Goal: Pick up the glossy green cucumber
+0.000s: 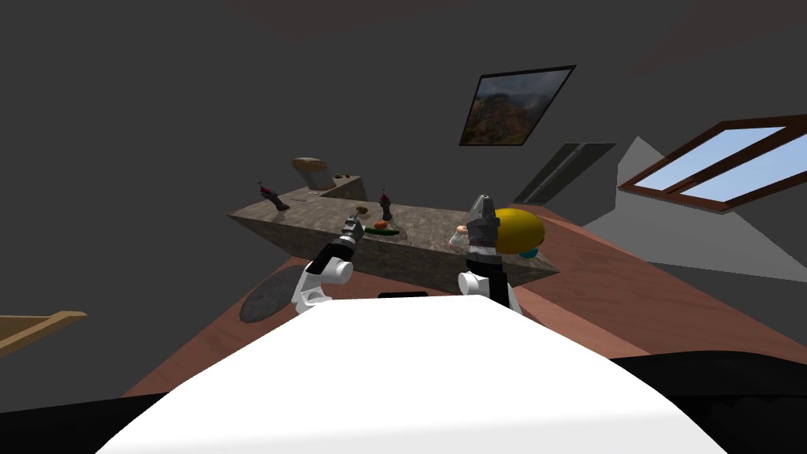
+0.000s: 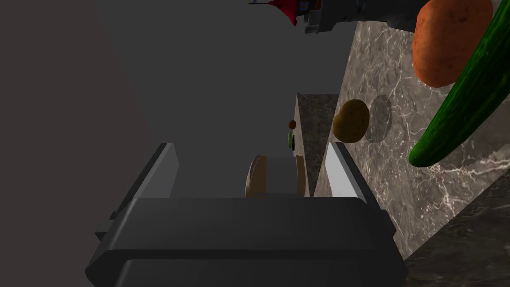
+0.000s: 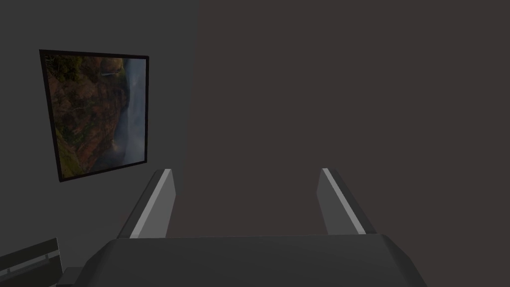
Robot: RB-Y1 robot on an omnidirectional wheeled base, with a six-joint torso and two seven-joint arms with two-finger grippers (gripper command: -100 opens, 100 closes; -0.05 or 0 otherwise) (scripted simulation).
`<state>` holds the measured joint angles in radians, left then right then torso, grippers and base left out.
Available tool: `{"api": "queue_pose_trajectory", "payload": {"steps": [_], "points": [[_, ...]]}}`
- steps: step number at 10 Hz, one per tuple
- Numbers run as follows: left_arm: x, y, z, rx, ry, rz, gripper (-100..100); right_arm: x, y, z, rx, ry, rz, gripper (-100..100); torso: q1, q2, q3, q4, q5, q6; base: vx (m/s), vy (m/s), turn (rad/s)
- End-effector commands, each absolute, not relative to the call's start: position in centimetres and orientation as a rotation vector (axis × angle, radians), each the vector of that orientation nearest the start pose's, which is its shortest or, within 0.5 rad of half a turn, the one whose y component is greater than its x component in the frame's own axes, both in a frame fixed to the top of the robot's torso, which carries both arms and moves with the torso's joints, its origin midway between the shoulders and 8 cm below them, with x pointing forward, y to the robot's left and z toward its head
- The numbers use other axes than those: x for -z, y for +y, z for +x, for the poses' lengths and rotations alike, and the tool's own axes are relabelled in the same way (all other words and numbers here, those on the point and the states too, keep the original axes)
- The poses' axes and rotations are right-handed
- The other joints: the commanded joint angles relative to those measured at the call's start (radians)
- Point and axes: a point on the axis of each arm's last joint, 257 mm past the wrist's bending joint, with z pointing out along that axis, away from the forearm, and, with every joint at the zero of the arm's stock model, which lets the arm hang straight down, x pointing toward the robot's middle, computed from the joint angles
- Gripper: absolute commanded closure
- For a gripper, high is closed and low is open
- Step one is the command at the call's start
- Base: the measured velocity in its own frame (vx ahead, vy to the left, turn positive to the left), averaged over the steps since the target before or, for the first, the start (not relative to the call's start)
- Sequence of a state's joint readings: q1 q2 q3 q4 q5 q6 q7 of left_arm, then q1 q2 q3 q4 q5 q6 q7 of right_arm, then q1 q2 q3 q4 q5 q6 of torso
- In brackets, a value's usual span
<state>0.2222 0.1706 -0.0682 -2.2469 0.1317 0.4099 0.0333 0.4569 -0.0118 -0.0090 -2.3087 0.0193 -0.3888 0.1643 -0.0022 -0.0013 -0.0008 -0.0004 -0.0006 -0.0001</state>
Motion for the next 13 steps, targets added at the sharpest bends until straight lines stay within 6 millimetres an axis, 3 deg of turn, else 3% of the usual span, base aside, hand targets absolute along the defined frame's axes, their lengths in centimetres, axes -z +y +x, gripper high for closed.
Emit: {"api": "queue_pose_trajectory", "payload": {"steps": [1, 4, 13], "points": [[10.8, 22.2, 46.9, 1.273, 1.271, -1.158, -100, -3.0, -27.7, 35.9, -1.133, 0.7, 0.606, 0, 0.0, 0.0, 0.0, 0.0, 0.0, 0.0, 0.008, -0.018, 0.0], [12.3, 21.0, 47.6, 1.277, 1.339, -1.226, -100, -3.0, -27.7, 35.9, -1.133, 0.7, 0.606, 0, 0.0, 0.0, 0.0, 0.0, 0.0, 0.0, 0.016, -0.038, -0.023], [16.9, 19.8, 48.0, 1.203, 1.498, -1.39, -100, -3.0, -27.7, 35.9, -1.133, 0.7, 0.606, 0, 0.001, -0.001, 0.0, 0.0, 0.0, 0.0, 0.021, -0.025, -0.023]]}}
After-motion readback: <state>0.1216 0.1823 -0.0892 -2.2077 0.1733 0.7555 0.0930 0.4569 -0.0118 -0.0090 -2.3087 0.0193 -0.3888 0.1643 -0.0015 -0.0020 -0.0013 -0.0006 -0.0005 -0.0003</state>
